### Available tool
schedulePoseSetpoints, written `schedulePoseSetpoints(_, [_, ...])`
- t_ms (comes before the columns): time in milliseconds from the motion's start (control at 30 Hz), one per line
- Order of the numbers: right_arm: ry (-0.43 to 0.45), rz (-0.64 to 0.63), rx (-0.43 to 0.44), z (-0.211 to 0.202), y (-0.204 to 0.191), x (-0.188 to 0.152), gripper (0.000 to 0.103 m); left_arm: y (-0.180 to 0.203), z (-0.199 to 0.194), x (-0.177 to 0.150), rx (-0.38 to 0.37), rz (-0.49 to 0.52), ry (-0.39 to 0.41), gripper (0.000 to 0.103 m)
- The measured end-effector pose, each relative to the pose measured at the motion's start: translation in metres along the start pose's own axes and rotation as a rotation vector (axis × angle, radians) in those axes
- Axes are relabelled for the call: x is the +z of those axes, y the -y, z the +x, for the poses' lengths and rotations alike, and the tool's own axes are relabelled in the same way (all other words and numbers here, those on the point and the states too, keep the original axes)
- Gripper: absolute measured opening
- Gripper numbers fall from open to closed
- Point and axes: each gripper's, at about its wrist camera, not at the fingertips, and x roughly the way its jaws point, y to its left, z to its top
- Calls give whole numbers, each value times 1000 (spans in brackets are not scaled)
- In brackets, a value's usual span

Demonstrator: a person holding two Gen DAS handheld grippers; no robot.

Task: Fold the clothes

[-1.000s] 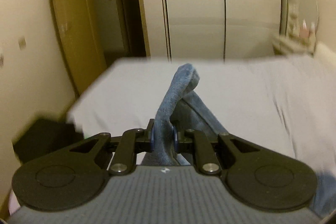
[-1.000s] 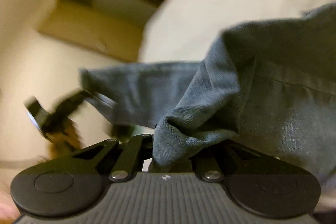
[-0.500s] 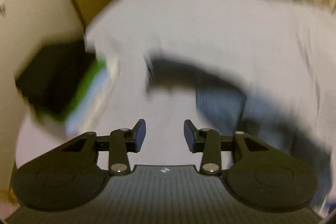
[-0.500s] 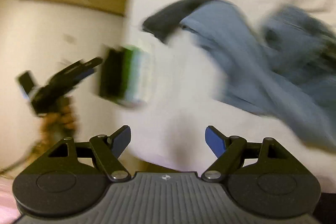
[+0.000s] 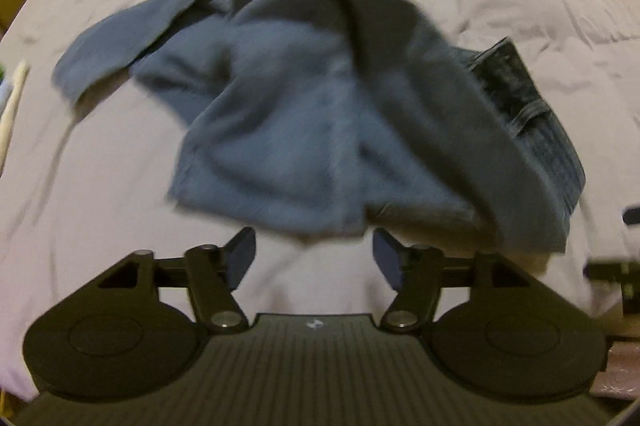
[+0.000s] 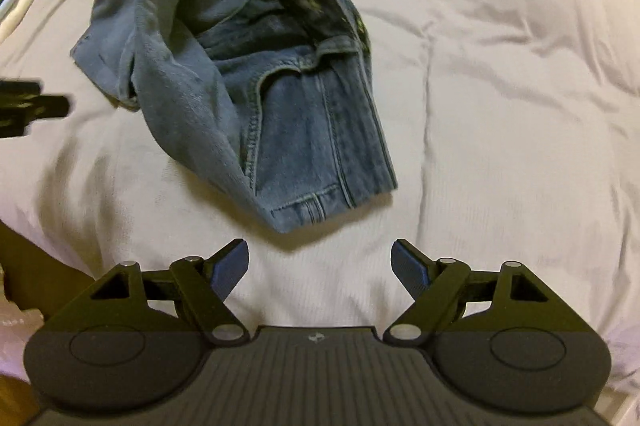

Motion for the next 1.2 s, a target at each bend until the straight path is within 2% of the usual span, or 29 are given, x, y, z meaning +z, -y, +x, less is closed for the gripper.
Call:
schedulePoseSetpoints(67, [-1, 21, -5, -1, -1, -1, 84, 3, 16, 7, 13, -10, -7, 62])
schedulePoseSetpoints(167, [6, 52, -19, 2, 2, 1, 85, -2, 40, 10, 45, -25, -46, 51])
schedulePoseSetpoints(200, [8, 63, -24, 2, 3, 2, 85, -6, 43, 8, 29, -47, -54, 40])
schedulePoseSetpoints(233, [13, 81, -23, 2, 6, 3, 85, -11, 43, 5, 6, -74, -58, 21])
schedulePoseSetpoints(267, [19, 100, -21, 2, 9, 3, 85, -14, 44, 4, -15, -90, -64, 12])
schedulePoseSetpoints(400, [44, 185, 3, 3, 21, 8, 85, -49, 13, -12, 66, -165, -16, 5])
schedulePoseSetpoints(533, [69, 310, 56, 5, 37, 22, 85, -85, -19, -27, 158, -240, 37, 5])
schedulePoseSetpoints(600, [87, 360, 81, 5, 43, 30, 84, -123, -46, -37, 269, -289, 68, 5])
schedulePoseSetpoints(733, [124, 380, 125, 1, 48, 46, 84, -227, -86, -68, 563, -457, 40, 5])
schedulePoseSetpoints(867, [141, 327, 139, -6, 47, 61, 84, -308, -98, -103, 844, -561, -80, 5])
schedulePoseSetpoints(967, [132, 288, 159, -7, 50, 69, 85, -337, -99, -120, 930, -638, -193, 7])
schedulePoseSetpoints(1000, [127, 276, 164, -7, 52, 72, 85, -336, -100, -120, 928, -657, -203, 7])
schedulePoseSetpoints(1067, [117, 253, 174, -7, 56, 76, 85, -310, -107, -114, 897, -640, -174, 7])
schedulePoseSetpoints(1133, [111, 239, 190, -5, 66, 82, 85, -261, -110, -105, 779, -671, -149, 17])
schedulePoseSetpoints(1200, [100, 223, 198, -1, 79, 89, 85, -210, -111, -96, 650, -707, -125, 19])
